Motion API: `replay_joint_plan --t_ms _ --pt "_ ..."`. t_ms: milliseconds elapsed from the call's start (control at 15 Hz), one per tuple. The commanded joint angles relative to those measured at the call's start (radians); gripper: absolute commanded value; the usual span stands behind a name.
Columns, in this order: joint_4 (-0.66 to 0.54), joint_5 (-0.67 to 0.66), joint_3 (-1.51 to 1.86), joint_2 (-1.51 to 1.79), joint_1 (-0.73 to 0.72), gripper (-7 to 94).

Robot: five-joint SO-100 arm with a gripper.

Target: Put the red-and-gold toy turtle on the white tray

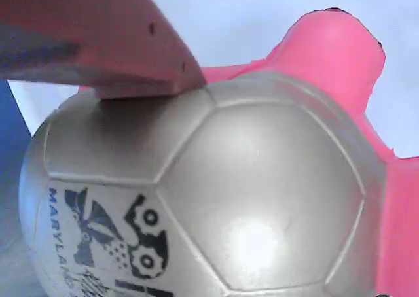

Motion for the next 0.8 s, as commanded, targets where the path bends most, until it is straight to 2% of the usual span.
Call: replay_joint_plan --t_ms 0,133,600,733 --pt "-0.006 -0.011 -0.011 0.023 0.017 0" --pt "-0.057 -0.009 0.028 -0.002 0.012 0" --pt "-0.058 -0.017 0.031 -0.026 0.003 2" --pt "-0.054 -0.02 0.031 -0.028 0.005 31"
